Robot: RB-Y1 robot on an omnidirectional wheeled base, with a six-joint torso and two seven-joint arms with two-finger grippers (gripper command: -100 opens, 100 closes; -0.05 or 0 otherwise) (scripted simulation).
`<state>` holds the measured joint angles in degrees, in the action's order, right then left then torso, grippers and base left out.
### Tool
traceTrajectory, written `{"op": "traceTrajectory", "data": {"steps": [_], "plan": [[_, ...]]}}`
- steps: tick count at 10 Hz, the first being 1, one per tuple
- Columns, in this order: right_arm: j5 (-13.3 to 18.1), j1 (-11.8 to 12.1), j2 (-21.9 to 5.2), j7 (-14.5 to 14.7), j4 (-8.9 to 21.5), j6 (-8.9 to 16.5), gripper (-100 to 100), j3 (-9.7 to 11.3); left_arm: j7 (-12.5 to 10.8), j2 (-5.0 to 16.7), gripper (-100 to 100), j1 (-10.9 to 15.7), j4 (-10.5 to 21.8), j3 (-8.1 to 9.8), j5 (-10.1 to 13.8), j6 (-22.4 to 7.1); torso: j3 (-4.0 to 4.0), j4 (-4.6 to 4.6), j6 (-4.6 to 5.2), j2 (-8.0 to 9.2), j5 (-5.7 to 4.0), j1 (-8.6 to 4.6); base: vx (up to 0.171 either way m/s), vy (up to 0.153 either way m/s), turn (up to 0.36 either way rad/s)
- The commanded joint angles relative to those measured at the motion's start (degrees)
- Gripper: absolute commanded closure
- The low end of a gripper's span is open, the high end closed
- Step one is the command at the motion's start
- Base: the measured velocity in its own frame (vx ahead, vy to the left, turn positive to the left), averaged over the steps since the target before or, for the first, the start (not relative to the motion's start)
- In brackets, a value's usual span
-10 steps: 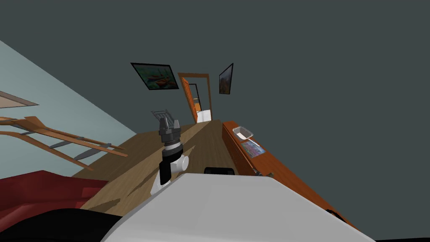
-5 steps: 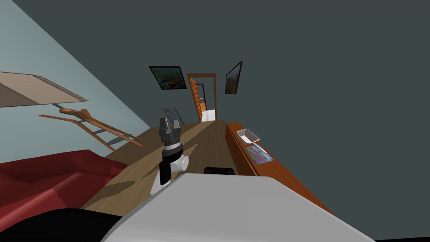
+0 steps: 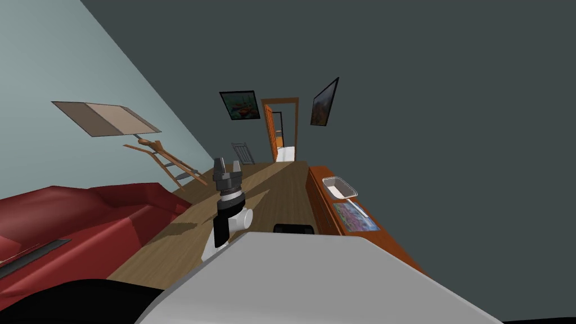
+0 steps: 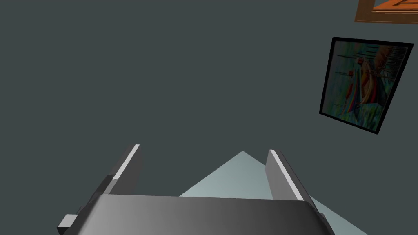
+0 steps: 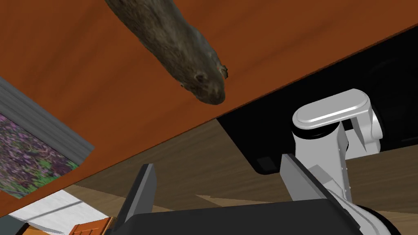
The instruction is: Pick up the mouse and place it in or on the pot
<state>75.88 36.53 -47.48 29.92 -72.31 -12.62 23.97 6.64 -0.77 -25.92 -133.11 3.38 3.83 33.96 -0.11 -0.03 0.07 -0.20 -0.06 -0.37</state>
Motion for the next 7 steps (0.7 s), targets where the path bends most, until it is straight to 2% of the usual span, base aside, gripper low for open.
{"op": "traceTrajectory", "data": {"steps": [1,2,4,7], "plan": [[0.4,1.1,0.3,2.2,1.3,-0.5,-100,-1.1,0.0,0.0,0,0.0,0.0,0.0,0.0,0.0,0.0,0.0,0.0,0.0,0.0,0.0,0.021,-0.077,0.074],[0.4,1.1,0.3,2.2,1.3,-0.5,-100,-1.1,0.0,0.0,0,0.0,0.0,0.01,0.0,0.0,0.02,0.0,0.08,0.04,0.0,0.08,0.009,-0.031,-0.058],[3.1,1.6,-1.1,3.0,3.9,0.1,-100,-0.1,0.0,0.0,0,0.0,0.0,0.0,0.0,0.0,0.04,0.01,0.03,0.07,0.04,0.23,0.017,-0.056,0.178],[6.0,2.0,-2.2,3.7,6.7,0.7,-100,1.3,0.0,0.0,0,0.0,0.0,0.01,0.0,0.0,0.02,0.01,0.05,0.03,-0.02,-0.01,0.016,-0.103,0.154]]}}
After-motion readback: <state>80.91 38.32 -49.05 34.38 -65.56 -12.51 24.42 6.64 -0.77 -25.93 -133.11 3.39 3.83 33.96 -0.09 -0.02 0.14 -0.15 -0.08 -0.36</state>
